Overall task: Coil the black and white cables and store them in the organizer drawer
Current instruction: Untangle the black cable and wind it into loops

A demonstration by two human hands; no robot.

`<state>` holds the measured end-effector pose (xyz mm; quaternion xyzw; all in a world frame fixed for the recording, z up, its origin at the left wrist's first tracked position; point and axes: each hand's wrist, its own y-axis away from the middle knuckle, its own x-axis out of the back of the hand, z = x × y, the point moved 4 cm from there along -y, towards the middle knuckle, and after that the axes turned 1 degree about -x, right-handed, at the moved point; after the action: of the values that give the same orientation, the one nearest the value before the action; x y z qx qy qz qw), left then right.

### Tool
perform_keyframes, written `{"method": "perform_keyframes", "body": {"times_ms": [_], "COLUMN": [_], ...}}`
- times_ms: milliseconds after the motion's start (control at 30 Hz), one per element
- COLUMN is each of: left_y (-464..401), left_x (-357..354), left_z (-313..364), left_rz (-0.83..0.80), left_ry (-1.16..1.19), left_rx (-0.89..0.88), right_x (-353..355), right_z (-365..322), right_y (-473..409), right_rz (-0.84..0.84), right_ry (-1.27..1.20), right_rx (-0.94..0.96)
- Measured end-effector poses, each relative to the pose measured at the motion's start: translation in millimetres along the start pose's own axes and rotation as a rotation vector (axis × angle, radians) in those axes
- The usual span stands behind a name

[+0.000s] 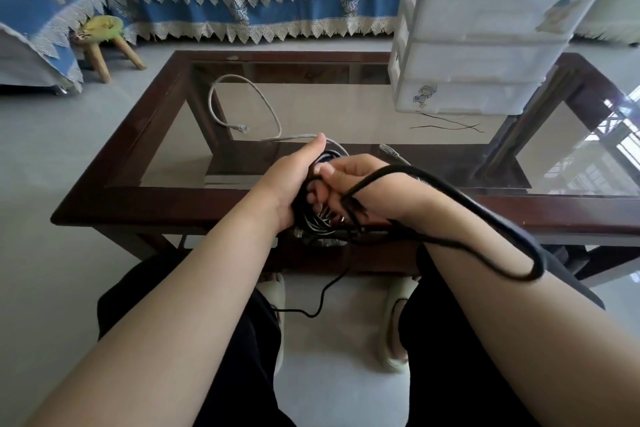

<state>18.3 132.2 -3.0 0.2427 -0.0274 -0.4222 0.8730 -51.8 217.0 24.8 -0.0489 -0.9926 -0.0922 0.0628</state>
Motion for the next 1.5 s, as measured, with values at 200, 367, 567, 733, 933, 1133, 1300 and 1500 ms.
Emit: {"method": "perform_keyframes", "body": {"times_ms": [200,367,567,733,933,1133,1300,1500], "left_y": [10,9,15,18,20,27,31,29], "left_x": [-12,-8,-14,-13,-12,-5,-6,-1], "left_z": [-4,2,5,9,11,14,10,15], "left_rz": [-0.043,-0.043,-0.046,-0.075,-0.19,-0.278,-0.484,-0.532], "left_ry": [0.139,0.183,0.145,0.122,-0.035,-0.371,-0.303,-0.188], "left_rx": [0.062,0.052,0.044,0.008,-0.003,-0.054,-0.037,-0.081], "right_x": [16,9,8,7,17,31,42,51], "right_z": [-1,-3,-1,-4,-7,1,12,6], "right_y": [2,3,3,7,12,7,14,18], "right_rz": [0.298,0.444,0.626,0.826,0.898,0.354,0.039,0.085], "right_ry": [0.6,0.858,0.993,0.954,1.084,0.474,-0.301,-0.46], "right_rx": [0.119,0.197,0.252,0.364,0.212,0.033,0.006,0.041]}}
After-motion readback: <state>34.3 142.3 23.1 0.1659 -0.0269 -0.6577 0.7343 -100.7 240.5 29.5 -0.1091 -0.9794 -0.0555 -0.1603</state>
